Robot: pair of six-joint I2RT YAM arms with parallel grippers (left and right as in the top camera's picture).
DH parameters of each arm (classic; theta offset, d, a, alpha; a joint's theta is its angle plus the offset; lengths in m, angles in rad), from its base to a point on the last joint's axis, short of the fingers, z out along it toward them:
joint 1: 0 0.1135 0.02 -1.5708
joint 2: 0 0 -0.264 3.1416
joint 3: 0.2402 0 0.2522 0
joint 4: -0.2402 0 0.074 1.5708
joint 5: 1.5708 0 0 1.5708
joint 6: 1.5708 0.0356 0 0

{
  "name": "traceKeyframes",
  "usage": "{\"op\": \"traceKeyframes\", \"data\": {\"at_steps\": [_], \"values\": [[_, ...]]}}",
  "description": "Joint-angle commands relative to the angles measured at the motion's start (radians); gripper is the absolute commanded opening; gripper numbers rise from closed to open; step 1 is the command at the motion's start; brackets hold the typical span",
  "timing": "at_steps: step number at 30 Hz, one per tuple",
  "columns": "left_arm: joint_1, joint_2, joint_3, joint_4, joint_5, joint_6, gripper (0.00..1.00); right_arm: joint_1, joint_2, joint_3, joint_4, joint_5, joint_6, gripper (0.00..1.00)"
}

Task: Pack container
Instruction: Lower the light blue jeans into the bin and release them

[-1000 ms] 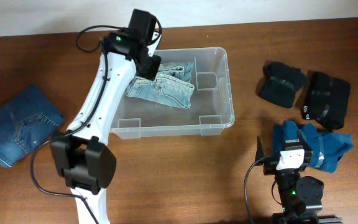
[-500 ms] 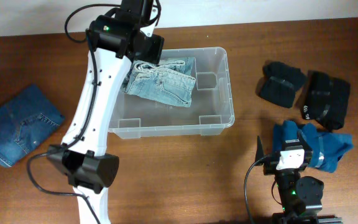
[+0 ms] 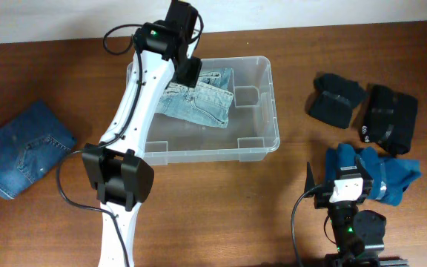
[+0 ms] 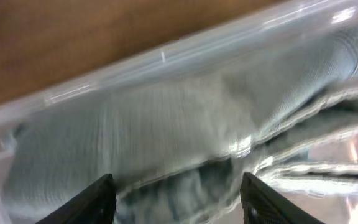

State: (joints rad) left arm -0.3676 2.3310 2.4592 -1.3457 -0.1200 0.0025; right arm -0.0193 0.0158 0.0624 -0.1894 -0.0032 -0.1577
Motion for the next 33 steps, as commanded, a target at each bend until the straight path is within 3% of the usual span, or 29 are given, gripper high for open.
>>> {"op": "traceKeyframes", "data": {"at_steps": [1, 11, 12, 21, 27, 33], "values": [[0.001, 0.007, 0.012, -0.076, -0.006, -0.010, 0.64, -0.008, -0.007, -0.007, -0.003, 0.008, 0.006, 0.98], [-0.036, 0.007, 0.012, -0.334, 0.051, -0.011, 0.64, -0.008, -0.006, -0.007, -0.003, 0.008, 0.006, 0.98], [-0.039, 0.008, 0.011, -0.343, 0.057, -0.011, 0.60, -0.008, -0.007, -0.007, -0.002, 0.008, 0.006, 0.98], [-0.074, -0.005, 0.010, -0.343, 0.106, -0.014, 0.59, -0.008, -0.007, -0.007, -0.002, 0.008, 0.006, 0.98], [-0.095, -0.122, 0.017, -0.331, 0.080, -0.014, 0.60, -0.008, -0.007, -0.007, -0.003, 0.008, 0.006, 0.99], [-0.056, -0.140, 0.008, -0.078, 0.007, -0.014, 0.67, -0.008, -0.007, -0.007, -0.002, 0.008, 0.006, 0.98]]}}
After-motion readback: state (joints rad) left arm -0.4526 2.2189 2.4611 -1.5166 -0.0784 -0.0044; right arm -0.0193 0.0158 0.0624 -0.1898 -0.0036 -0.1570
